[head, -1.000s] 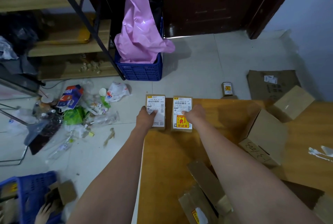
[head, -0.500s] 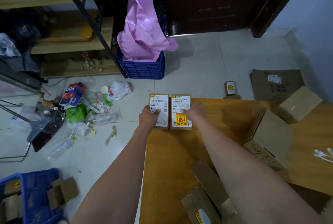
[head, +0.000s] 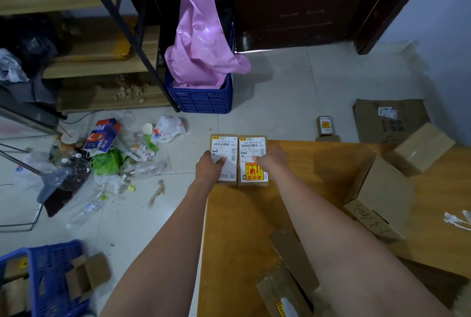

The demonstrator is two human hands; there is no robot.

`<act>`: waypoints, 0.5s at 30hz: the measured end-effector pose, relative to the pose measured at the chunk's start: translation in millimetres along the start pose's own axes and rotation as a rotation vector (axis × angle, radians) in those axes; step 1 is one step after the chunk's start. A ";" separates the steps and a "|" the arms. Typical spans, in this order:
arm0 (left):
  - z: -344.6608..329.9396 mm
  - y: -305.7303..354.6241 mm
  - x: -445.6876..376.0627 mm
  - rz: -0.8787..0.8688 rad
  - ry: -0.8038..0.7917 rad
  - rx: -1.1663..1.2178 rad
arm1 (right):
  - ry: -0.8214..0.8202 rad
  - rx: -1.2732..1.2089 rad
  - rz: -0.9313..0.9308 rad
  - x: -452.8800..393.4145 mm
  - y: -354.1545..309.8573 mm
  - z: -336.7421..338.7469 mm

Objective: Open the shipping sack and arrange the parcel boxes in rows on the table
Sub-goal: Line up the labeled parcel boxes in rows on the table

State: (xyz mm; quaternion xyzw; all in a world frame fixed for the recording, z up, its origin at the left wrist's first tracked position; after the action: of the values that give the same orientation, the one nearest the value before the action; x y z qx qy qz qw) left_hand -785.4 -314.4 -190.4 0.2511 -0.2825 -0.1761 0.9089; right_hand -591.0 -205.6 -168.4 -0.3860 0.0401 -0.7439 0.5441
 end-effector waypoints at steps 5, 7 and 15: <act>-0.6 0.7 3.1 0.000 0.006 0.019 | 0.015 -0.007 0.007 -0.2 1.1 -0.4; -0.3 1.1 3.9 -0.006 0.006 0.015 | 0.016 -0.010 0.017 1.0 0.6 -0.1; 11.2 33.8 20.9 -0.153 0.175 -0.035 | 0.038 0.001 0.036 0.3 11.5 21.9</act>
State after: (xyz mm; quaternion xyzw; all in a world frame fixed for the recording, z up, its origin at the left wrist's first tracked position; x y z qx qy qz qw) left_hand -769.9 -300.6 -154.7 0.2705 -0.1790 -0.2274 0.9182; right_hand -568.6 -202.6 -158.4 -0.3705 0.0571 -0.7413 0.5567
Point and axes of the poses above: each hand's wrist, its own x-axis away from the middle knuckle, its own z-axis out of the back of the hand, y = z × x, the point moved 10 cm from there along -x, towards the middle knuckle, and after that the axes turned 15 degrees about y, right-handed, at the moved point
